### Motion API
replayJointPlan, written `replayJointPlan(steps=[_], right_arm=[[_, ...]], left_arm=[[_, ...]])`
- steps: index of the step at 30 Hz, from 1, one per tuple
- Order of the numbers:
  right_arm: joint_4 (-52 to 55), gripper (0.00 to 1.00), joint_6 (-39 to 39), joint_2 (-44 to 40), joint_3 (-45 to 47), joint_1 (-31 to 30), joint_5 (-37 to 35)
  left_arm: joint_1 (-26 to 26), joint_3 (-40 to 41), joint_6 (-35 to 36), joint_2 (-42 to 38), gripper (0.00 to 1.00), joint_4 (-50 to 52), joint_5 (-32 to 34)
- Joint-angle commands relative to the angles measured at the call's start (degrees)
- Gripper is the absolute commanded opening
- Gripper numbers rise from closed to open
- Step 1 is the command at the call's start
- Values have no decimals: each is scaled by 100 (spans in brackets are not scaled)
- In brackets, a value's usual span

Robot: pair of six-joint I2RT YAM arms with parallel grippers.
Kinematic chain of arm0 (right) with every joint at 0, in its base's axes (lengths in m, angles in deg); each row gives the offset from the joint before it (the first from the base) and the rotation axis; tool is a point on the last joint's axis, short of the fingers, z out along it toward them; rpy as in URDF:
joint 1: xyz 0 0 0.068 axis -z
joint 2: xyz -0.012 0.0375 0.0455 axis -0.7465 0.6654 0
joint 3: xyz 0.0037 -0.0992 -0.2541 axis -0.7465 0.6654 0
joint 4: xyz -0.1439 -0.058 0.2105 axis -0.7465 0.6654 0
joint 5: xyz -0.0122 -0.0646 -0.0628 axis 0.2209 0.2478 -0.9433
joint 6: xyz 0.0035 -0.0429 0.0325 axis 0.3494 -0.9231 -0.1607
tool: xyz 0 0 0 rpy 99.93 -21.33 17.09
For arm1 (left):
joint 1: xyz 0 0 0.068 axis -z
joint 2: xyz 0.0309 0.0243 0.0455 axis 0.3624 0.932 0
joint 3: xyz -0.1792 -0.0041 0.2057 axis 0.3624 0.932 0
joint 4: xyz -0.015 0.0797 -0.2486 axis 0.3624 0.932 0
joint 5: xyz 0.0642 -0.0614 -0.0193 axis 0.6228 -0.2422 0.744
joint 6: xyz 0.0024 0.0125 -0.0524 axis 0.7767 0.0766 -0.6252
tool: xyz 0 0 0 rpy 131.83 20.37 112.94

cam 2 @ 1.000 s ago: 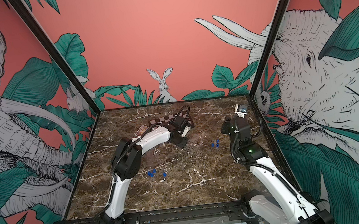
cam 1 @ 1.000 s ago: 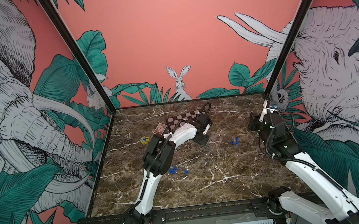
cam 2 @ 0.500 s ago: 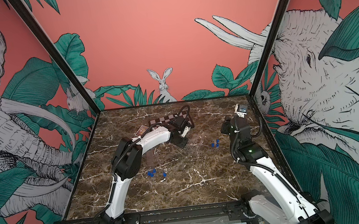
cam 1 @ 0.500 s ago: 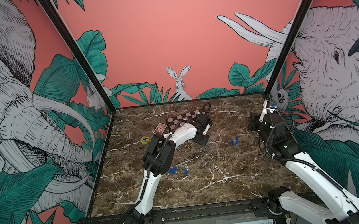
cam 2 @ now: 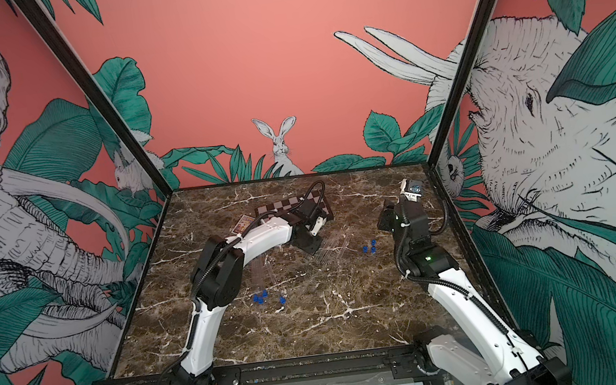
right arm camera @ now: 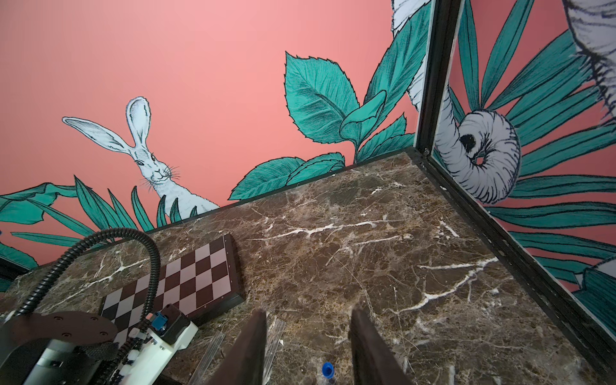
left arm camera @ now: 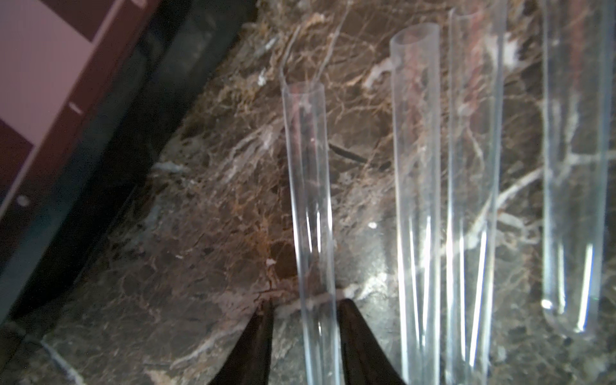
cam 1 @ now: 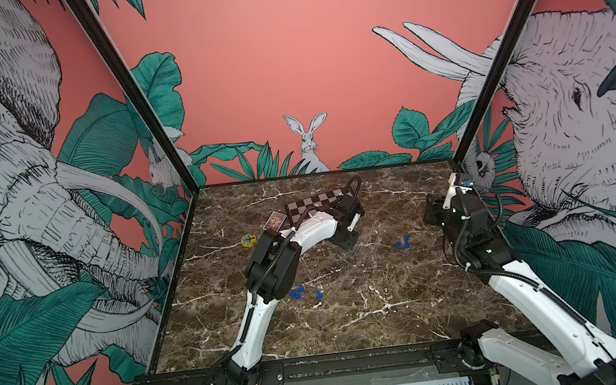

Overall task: Remove stoppers from test tubes
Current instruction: Place the test tube at the center of the board, then move the test tube to the center of the board.

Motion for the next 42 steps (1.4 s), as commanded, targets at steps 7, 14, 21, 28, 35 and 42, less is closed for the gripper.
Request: replayJointPlan(steps=[7,14,21,28,35,42], right_arm=[[-208,41,104,52,29,32,82],[-208,41,88,2,55,32,47],[-180,41,87,-151,93,30,65],[-146,41,268,-367,246,31,236],[-257,41,793,-534,625,30,642],[-423,41,991,-605,1001,31,840]], left_arm=[[-6,178,318,-857,60,-383,440],[-4,151,760,-1337,72,-537,741],[-5,255,3862,-2541,71,-779,588],[-652,877,8409,-3657,69,560,-124],[-616,2079,9284,-4228,67,1268,377],[79,2765,8940,-4154,65,1892,675]])
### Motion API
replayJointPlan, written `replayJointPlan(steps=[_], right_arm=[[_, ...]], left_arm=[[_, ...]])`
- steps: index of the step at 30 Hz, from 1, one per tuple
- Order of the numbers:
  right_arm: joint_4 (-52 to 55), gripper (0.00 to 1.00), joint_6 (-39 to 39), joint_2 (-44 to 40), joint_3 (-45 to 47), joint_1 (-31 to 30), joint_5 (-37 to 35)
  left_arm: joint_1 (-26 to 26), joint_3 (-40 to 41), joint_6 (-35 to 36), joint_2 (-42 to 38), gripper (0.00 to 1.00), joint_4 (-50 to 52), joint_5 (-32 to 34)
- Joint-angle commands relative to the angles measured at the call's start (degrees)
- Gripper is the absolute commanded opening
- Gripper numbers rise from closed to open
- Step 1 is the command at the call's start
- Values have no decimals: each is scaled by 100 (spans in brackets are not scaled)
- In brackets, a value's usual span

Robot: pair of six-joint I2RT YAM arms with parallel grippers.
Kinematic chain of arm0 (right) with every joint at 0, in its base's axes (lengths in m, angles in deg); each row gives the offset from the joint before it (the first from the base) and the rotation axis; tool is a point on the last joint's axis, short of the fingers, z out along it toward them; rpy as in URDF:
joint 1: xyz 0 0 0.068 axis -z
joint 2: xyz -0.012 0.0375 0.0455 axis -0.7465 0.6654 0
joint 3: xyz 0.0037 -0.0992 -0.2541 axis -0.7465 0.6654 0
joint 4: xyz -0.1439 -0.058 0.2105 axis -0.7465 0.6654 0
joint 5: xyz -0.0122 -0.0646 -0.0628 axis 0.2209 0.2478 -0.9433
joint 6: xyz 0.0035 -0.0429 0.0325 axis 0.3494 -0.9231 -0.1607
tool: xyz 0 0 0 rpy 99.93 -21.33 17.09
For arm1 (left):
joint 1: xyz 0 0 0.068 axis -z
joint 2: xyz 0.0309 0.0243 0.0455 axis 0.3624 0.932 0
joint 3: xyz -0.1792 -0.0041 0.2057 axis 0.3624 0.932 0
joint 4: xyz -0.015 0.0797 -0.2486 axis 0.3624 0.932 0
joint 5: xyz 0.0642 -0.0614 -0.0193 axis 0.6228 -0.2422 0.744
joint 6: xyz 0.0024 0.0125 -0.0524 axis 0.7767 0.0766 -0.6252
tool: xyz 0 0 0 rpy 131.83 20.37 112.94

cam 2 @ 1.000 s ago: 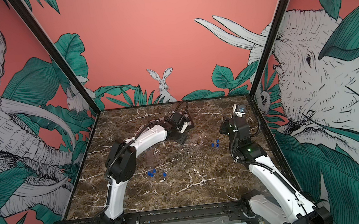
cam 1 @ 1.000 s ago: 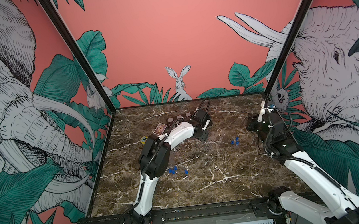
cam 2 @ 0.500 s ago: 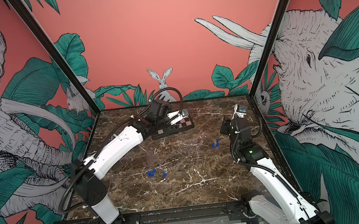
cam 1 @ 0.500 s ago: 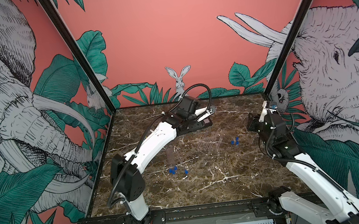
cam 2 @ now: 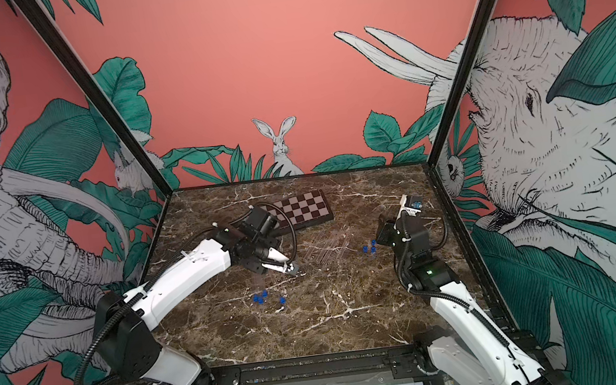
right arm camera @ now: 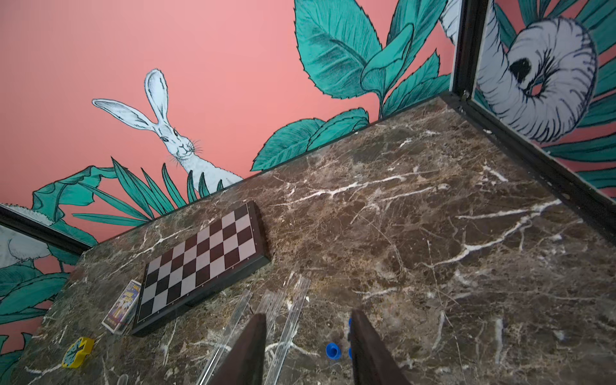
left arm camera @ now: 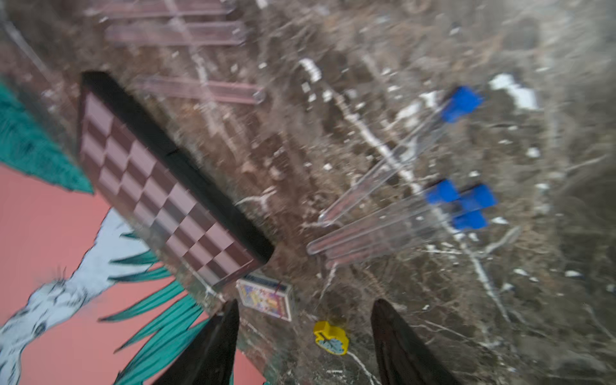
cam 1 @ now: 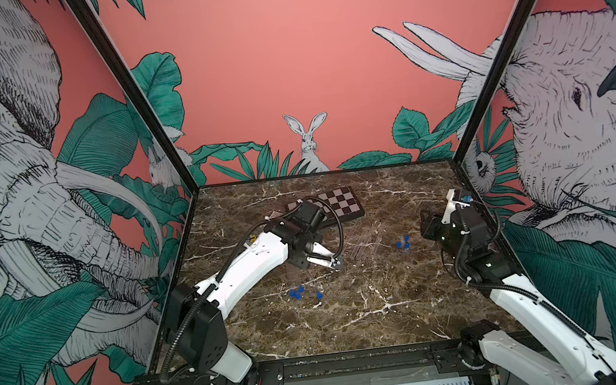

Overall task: Remove stoppers from test tubes
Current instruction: Move the test tube to the center of the board.

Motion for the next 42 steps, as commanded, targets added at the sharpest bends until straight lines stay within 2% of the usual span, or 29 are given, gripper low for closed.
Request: replayJointPlan(steps=[1,9,25,35,42], right_arm=[[-331,41,209,-92,101,25,146],[-380,41,221,-63,153,34,231],[-241,41,210,-199,201,80,281],[-177,41,199,-210,220,96,300],[-158,41,215,-191,227,106,315]], left_arm=[[193,86,159,-138,65,518,12],[490,537,57,195,65,179,-250],[494,1222,-49,632,63,-801,-244],[494,1254,-145,1042,60,-1349,-189],[438,1397,-145,1003,59,-1501,-161]])
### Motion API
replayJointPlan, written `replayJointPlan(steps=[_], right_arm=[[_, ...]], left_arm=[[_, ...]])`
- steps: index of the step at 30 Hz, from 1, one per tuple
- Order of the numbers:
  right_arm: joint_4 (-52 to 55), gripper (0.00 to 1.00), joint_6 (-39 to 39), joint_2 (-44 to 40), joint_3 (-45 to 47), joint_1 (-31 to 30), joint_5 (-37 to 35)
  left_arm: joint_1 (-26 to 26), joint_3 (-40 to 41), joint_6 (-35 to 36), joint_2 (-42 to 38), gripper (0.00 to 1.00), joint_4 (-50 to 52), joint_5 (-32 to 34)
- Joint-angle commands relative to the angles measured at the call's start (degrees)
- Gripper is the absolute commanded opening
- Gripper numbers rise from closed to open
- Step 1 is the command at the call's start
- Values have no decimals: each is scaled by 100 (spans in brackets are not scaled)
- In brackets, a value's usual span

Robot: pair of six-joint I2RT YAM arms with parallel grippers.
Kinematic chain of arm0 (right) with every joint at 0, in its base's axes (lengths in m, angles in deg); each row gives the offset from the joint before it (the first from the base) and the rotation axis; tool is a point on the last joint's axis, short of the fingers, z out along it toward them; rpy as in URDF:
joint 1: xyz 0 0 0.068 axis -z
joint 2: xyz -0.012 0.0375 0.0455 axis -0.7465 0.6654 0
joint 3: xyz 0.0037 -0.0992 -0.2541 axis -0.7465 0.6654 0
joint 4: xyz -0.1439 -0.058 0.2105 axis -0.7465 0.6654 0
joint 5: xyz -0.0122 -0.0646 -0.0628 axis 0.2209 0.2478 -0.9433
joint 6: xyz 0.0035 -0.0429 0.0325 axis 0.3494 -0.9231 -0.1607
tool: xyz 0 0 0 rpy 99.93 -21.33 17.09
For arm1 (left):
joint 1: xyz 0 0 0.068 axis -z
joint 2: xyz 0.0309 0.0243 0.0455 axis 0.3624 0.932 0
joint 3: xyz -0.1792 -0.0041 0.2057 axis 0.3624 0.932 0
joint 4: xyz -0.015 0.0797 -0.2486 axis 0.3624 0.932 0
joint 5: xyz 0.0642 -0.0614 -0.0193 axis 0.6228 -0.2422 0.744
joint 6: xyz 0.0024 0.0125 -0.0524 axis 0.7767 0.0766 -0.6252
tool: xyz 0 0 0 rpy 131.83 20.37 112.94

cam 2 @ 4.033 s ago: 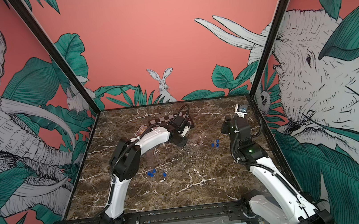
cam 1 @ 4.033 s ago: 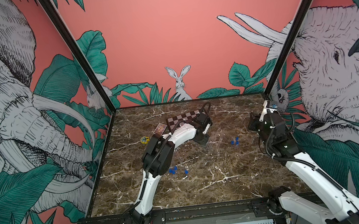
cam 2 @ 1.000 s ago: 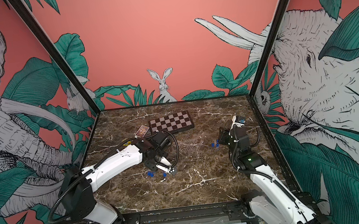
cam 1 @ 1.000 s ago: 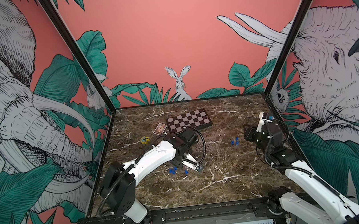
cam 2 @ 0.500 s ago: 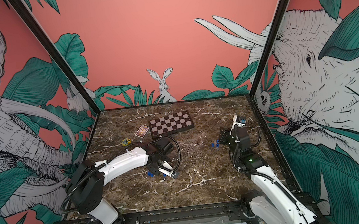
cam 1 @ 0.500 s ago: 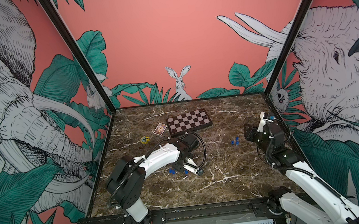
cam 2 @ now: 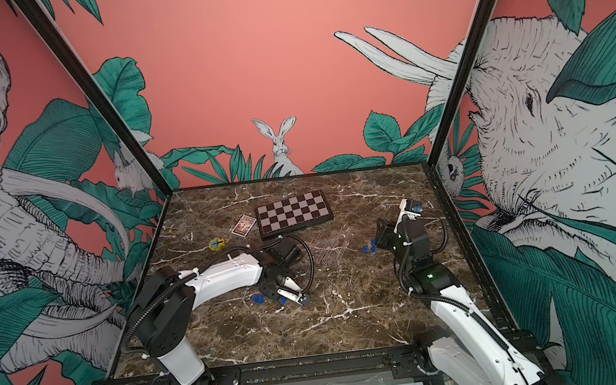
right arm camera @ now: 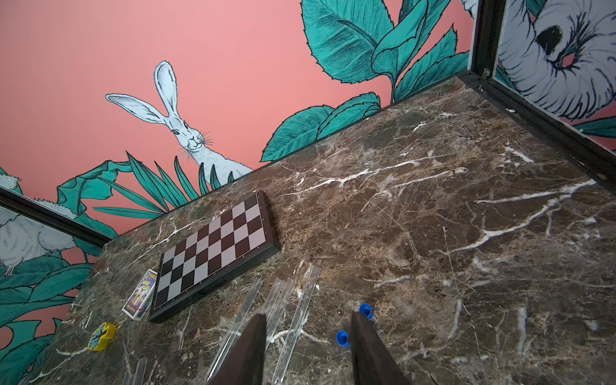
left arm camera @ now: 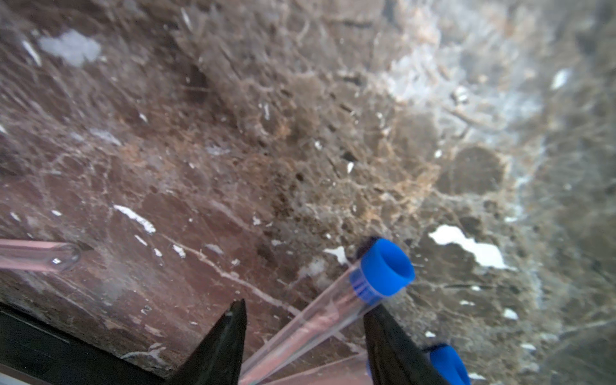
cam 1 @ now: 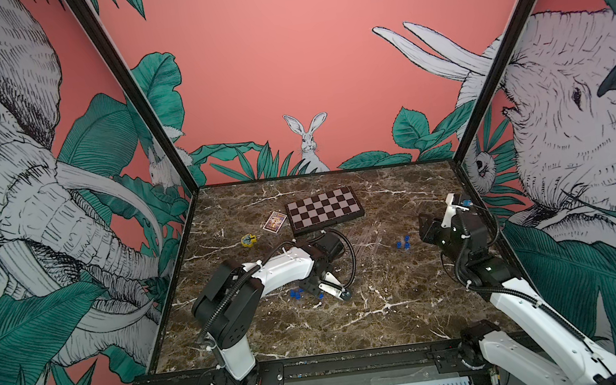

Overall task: Remove stoppers from test tubes
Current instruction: Move the test tube to the center of the board.

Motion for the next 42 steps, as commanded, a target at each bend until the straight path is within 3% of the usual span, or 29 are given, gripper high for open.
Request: replayJointPlan(steps=[1,13,22,28,34,42], right_arm=[[-72,41,74,-47,43,35,3],[-37,41,66,-53,41,39,17],[20,41,84,-82,30,39,-15],[13,41,120,-33,-3,33,24],[7,41,164,-34,-3,40,38],[-51,41,202,73,-49,35,111]], left_arm=[[-45,121,54,-89,58,-60,-24],[-89,-694,-280,662,34,-104,77],[-186,-1358,-486,1104,36,-202,62],[-269,-2346,-683,1503,39,787,-282],[-401,-2790,-879,1602,38,1569,-740],[-500,-3320,-1084,1992,35,1899,-678]])
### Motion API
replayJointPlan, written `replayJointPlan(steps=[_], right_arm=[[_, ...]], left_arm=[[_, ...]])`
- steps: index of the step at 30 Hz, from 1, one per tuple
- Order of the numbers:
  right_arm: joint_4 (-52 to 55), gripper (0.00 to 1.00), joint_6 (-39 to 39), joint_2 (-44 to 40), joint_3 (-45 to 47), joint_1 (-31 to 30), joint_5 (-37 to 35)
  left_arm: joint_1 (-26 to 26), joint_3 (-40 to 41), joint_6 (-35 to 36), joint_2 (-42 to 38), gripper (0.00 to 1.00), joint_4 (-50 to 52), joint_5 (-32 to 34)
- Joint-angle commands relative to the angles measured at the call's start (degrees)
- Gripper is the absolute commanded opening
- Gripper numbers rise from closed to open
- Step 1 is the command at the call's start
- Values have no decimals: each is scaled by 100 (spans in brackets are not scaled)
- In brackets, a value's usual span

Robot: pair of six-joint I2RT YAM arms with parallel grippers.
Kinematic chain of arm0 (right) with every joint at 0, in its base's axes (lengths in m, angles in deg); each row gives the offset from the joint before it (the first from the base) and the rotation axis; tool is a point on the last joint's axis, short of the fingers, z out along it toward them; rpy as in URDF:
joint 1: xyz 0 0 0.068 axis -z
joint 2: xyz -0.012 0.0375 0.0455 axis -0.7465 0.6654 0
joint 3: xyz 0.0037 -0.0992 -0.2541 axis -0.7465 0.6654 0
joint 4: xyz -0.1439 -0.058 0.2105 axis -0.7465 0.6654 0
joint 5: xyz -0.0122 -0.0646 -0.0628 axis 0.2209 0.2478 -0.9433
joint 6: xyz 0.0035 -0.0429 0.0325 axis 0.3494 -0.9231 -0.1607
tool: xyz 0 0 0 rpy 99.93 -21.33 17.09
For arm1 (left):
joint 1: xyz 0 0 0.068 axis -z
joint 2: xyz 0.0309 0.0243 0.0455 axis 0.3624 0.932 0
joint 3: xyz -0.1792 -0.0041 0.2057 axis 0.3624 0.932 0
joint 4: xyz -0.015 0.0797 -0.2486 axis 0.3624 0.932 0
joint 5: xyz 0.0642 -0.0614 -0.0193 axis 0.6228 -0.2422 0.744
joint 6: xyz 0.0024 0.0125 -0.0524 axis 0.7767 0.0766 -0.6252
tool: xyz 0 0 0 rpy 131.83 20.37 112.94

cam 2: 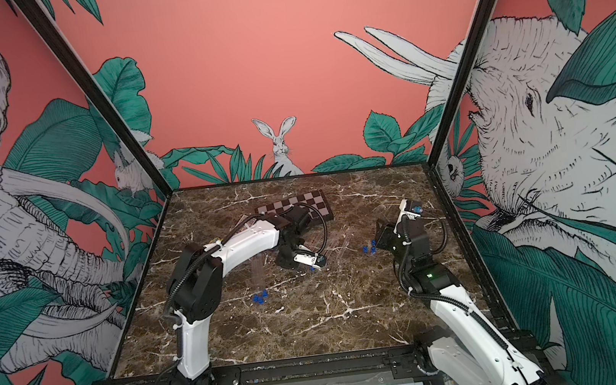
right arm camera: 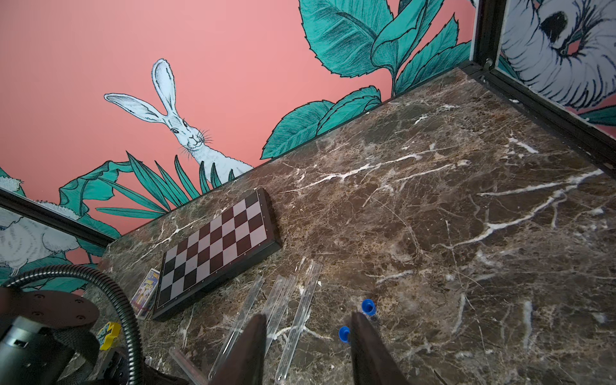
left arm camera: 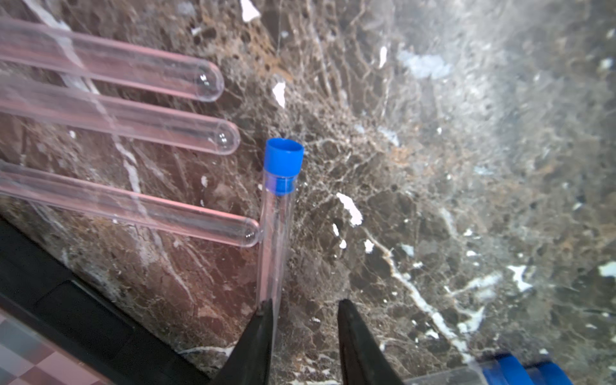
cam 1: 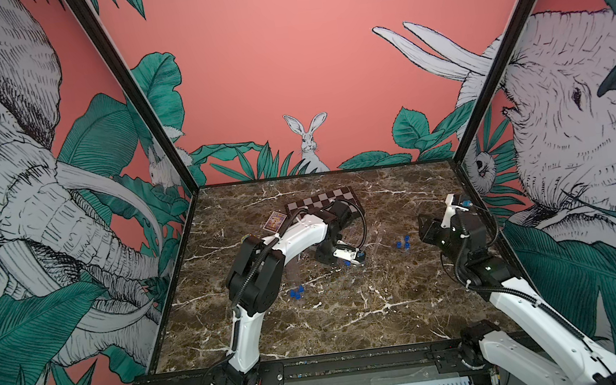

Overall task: Remove stoppers from test tubes
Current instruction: Move the test tube to the center of the board.

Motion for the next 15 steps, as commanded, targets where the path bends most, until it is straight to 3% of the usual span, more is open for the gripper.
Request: replayJointPlan(steps=[1,7,15], right_arm=[[-98,41,69,18,-49,39,39],[-80,41,57,-9,-32,36,-4],[-70,41,30,-9,9,35,-16]], left_arm=[[-46,-261,-91,150,36,408,-34],[-149,-430,-95,252,43,298,80],[-181,-577,-51,446,44,303,68]])
